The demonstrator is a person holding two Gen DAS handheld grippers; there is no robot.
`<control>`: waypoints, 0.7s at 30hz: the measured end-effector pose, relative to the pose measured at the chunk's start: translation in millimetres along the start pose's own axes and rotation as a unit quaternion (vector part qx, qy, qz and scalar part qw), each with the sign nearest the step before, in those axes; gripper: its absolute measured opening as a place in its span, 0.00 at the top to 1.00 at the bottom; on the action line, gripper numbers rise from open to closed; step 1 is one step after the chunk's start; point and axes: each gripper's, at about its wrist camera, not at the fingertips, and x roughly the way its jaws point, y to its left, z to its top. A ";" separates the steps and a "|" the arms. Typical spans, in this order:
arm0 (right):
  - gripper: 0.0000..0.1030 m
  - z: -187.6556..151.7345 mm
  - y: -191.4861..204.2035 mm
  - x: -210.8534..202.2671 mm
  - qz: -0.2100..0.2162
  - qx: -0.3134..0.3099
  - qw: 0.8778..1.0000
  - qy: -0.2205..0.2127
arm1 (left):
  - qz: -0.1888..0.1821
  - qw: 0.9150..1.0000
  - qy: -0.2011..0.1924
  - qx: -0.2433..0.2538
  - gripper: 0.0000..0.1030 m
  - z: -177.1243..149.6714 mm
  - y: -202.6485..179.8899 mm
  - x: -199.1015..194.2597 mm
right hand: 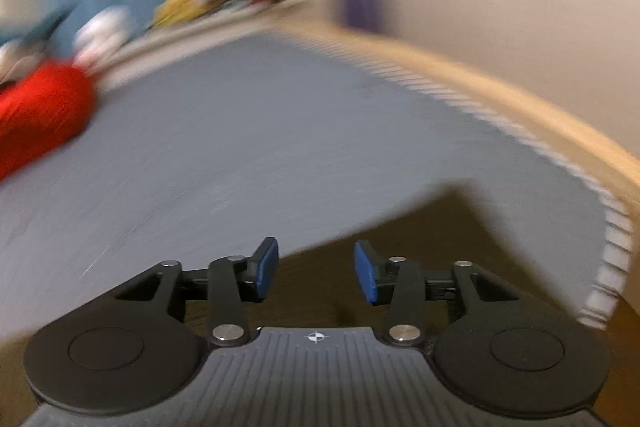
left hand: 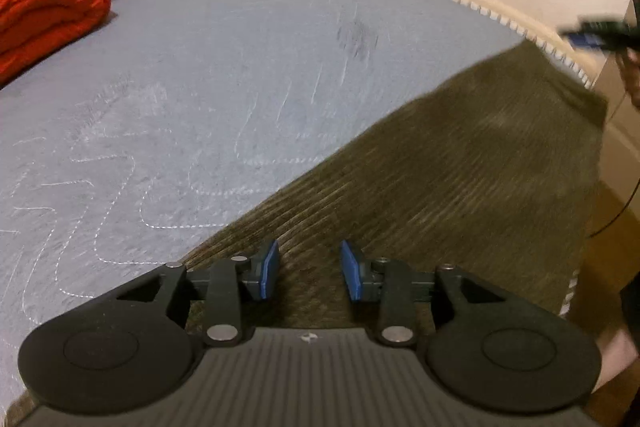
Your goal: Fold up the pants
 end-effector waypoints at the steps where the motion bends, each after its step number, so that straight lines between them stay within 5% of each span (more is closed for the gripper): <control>1: 0.55 0.1 -32.7 -14.3 -0.032 0.039 0.999 -0.013 | 0.004 1.000 -0.006 0.000 0.58 0.4 -2.5 -4.8; 5: 0.53 -21.3 -135.7 -49.4 -0.081 0.177 0.981 -0.016 | 0.017 1.000 -0.020 0.005 0.49 3.6 -12.6 -27.5; 9: 0.53 -57.5 -207.8 -46.4 -0.024 0.336 0.940 0.054 | 0.020 0.999 -0.031 -0.001 0.48 9.2 -15.9 -36.2; 11: 0.53 -68.4 -219.2 -31.8 -0.019 0.368 0.926 0.085 | 0.018 0.999 -0.031 -0.011 0.48 10.5 -14.7 -37.2; 21: 0.53 -69.2 -201.1 12.8 -0.029 0.320 0.937 0.137 | 0.039 0.999 -0.028 -0.008 0.48 12.5 -12.5 -33.3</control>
